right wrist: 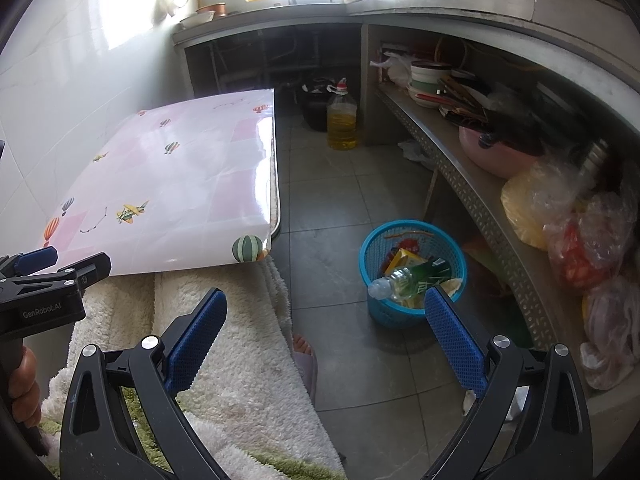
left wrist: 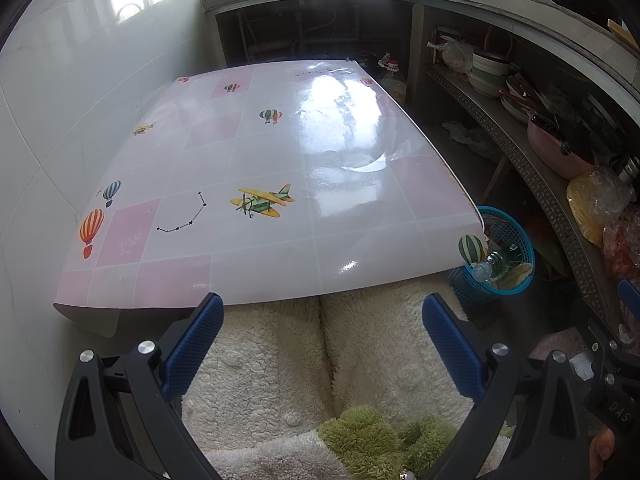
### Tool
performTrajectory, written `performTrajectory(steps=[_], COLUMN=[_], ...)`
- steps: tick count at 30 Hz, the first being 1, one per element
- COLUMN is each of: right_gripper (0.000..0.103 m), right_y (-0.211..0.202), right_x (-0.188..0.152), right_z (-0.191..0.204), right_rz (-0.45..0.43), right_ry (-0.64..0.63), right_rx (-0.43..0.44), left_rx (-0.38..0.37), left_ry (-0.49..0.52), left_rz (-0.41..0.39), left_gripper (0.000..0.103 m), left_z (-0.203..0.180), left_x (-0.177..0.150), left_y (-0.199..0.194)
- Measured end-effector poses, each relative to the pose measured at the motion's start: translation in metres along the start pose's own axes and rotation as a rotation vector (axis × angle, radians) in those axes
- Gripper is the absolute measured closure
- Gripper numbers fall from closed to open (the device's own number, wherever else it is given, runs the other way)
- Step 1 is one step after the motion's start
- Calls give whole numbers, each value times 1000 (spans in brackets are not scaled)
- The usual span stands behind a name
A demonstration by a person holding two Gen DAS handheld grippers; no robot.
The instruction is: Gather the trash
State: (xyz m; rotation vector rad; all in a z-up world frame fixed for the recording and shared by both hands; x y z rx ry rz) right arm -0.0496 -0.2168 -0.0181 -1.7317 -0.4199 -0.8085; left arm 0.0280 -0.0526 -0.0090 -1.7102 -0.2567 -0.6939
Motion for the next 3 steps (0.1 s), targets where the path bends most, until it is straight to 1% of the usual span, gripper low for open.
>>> performTrajectory(steps=[3], right_gripper=[8], right_y=[0], right_x=[0], right_z=[0], right_rz=[0], right_ry=[1], right_rx=[0], left_rx=[1], left_ry=[0], left_rz=[-1], left_gripper=[6], left_z=[0], left_x=[0], left_y=[0])
Point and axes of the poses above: each gripper's, at about its wrist camera, not at the fingertips, and y roughly the way its jaws point, z to its left, x to its top, the point moved 2 cm from there along y, roughly the way its jaws point, and after that the axes turned 10 degrees about -x, right-handed, at the moved point
